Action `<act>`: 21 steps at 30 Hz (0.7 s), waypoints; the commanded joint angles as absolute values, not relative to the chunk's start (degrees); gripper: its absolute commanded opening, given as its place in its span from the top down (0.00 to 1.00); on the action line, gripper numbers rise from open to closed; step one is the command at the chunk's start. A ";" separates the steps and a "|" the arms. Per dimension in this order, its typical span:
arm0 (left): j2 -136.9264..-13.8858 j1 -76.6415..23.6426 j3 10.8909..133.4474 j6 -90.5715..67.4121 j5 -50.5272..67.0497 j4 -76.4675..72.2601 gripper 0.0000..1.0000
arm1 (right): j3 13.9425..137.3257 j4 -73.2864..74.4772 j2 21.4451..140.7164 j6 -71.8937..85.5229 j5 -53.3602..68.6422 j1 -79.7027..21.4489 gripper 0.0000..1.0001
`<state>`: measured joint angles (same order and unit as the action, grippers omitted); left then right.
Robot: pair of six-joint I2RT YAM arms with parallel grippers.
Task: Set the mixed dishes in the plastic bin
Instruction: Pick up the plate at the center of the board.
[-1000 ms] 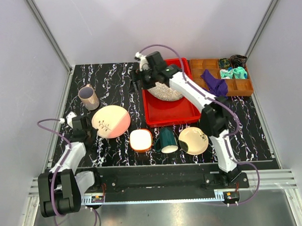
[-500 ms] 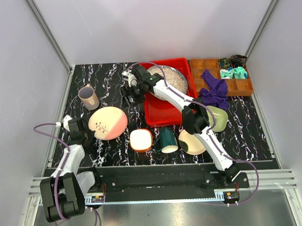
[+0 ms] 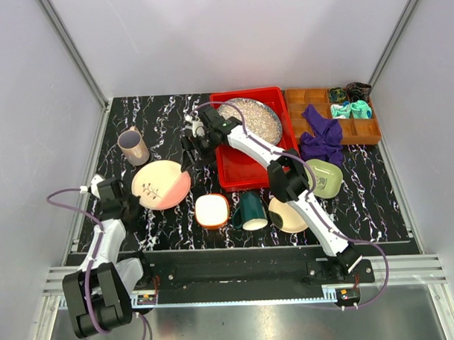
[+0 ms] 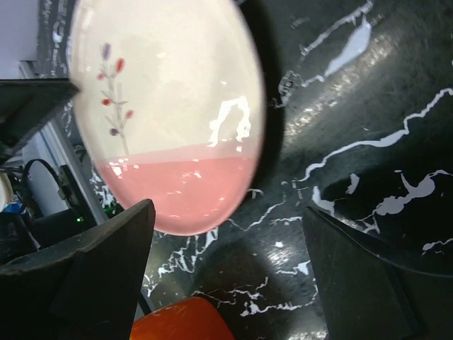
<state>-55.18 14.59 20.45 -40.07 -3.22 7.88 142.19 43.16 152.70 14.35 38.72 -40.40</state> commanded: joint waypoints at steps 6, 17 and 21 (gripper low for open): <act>-52.30 18.37 20.48 -41.75 1.22 3.87 1.00 | 144.23 44.21 156.35 16.00 41.13 -41.48 0.06; -52.29 21.88 19.25 -43.94 6.24 1.76 1.00 | 144.23 41.49 158.20 19.16 44.91 -43.59 0.06; -52.30 22.85 18.46 -45.26 8.17 0.53 1.00 | 143.35 41.13 158.12 19.51 45.17 -44.12 0.06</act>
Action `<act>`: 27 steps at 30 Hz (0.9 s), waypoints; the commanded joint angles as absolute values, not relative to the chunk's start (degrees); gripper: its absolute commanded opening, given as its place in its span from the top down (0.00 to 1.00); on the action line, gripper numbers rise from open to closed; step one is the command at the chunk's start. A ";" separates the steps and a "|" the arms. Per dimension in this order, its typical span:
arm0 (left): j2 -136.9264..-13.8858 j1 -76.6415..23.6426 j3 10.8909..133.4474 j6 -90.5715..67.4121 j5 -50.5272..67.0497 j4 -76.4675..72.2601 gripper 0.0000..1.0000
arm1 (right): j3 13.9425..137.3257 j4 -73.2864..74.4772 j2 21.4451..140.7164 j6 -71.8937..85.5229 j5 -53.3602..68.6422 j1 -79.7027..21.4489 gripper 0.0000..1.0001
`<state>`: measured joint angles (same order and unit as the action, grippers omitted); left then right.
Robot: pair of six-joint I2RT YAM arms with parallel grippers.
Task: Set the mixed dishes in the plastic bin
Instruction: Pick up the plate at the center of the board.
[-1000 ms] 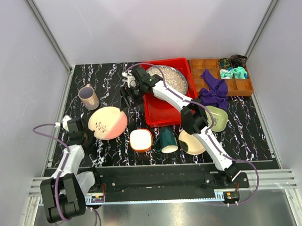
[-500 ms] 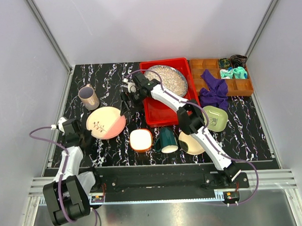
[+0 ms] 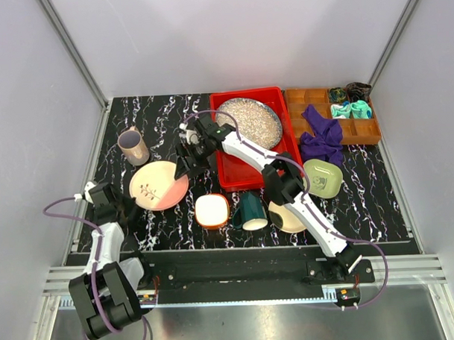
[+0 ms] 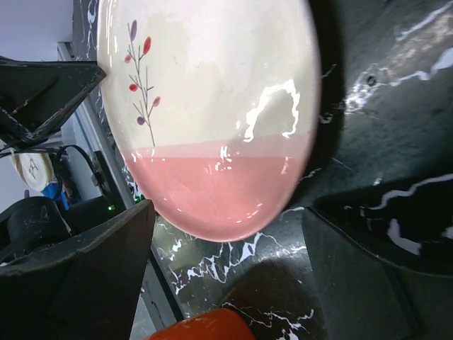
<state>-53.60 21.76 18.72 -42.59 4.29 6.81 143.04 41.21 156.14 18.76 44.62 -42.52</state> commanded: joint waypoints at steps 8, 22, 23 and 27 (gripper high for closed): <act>-52.03 24.34 18.28 -45.97 9.58 0.26 1.00 | 141.94 40.34 157.94 20.56 45.44 -44.91 0.06; -52.56 24.43 17.84 -45.00 9.93 0.09 1.00 | 141.42 39.11 158.73 21.27 43.69 -45.00 0.49; -52.56 24.52 17.84 -44.83 10.02 0.26 1.00 | 141.15 39.11 158.64 21.36 43.16 -45.09 0.49; -52.56 24.43 17.40 -44.82 10.11 0.18 1.00 | 140.10 37.97 157.68 21.70 38.51 -45.09 0.48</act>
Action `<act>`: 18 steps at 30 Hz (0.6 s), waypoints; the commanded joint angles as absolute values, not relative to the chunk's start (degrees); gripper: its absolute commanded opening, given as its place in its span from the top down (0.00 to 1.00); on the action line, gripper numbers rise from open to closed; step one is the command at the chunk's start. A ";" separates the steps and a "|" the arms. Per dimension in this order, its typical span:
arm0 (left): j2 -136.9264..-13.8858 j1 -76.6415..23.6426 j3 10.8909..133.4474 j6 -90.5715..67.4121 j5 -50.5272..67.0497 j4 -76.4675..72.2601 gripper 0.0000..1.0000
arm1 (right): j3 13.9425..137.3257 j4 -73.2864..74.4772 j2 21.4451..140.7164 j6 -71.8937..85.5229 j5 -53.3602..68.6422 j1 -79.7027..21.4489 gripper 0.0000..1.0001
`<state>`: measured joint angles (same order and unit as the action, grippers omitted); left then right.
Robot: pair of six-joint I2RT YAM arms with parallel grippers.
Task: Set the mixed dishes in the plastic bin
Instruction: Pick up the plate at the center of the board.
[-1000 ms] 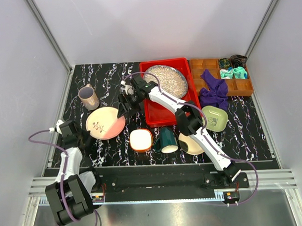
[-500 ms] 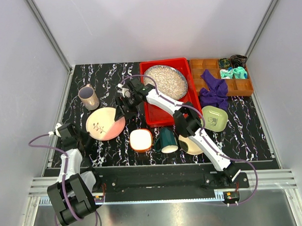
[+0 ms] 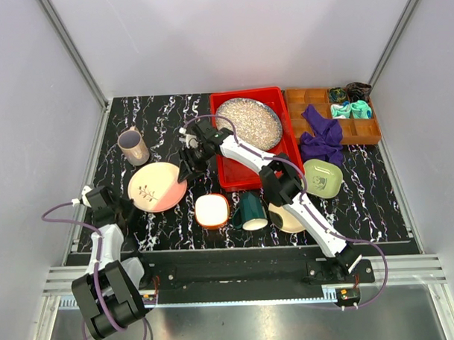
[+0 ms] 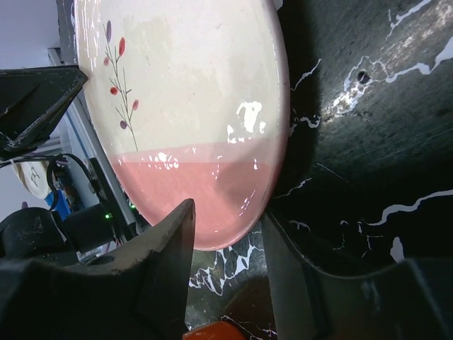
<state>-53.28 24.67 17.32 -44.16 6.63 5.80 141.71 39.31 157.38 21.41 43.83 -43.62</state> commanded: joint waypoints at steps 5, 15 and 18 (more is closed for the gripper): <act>-52.21 24.43 17.05 -44.74 10.11 -0.70 1.00 | 138.96 33.85 157.85 25.04 35.25 -45.00 0.46; -51.59 24.43 17.14 -44.56 10.37 -0.26 1.00 | 137.81 29.18 158.64 31.11 31.29 -45.00 0.48; -51.59 24.52 17.23 -44.65 10.46 -0.26 1.00 | 137.46 29.18 158.90 31.11 31.29 -45.00 0.56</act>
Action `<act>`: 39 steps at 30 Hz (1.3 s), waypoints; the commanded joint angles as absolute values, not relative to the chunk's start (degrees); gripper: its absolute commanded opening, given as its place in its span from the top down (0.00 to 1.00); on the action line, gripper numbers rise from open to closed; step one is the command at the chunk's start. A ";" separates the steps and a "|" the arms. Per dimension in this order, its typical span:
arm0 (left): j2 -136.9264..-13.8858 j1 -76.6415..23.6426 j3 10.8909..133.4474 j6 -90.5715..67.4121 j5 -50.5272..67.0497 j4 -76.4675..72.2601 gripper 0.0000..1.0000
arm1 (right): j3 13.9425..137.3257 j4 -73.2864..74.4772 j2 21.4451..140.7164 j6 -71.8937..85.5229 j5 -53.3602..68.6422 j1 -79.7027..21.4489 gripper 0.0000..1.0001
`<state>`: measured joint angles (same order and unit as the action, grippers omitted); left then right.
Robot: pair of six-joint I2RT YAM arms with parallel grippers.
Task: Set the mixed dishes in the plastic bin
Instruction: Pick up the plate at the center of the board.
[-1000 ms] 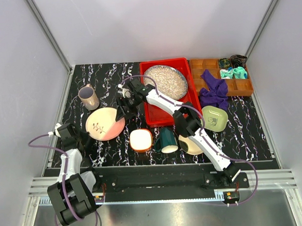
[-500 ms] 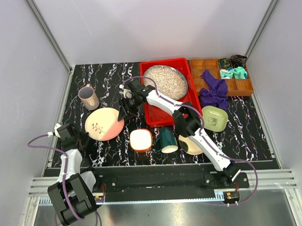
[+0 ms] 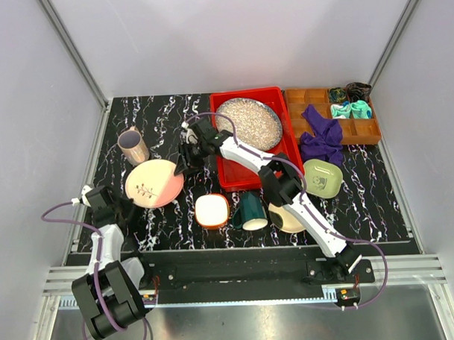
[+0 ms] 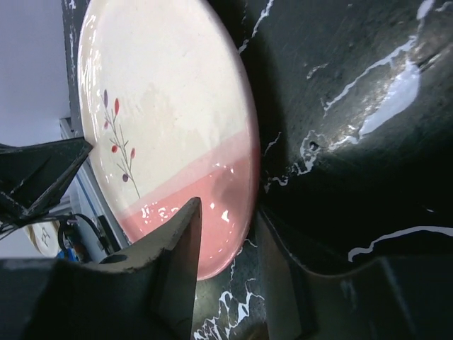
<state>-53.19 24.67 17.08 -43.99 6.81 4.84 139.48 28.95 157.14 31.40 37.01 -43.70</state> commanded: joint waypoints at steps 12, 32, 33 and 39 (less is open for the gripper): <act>-53.00 24.35 16.61 -44.21 11.16 -1.23 1.00 | 135.88 28.92 157.50 30.76 31.90 -45.00 1.00; -54.67 24.43 15.64 -44.65 12.22 -3.08 0.60 | 140.71 27.69 153.02 37.17 38.23 -44.21 1.00; -54.67 24.52 15.56 -44.74 12.22 -3.08 0.60 | 141.41 27.69 152.93 37.44 38.58 -44.21 1.00; -54.93 24.43 14.86 -44.82 12.30 -3.78 0.57 | 143.08 25.93 151.88 41.13 42.27 -43.77 1.00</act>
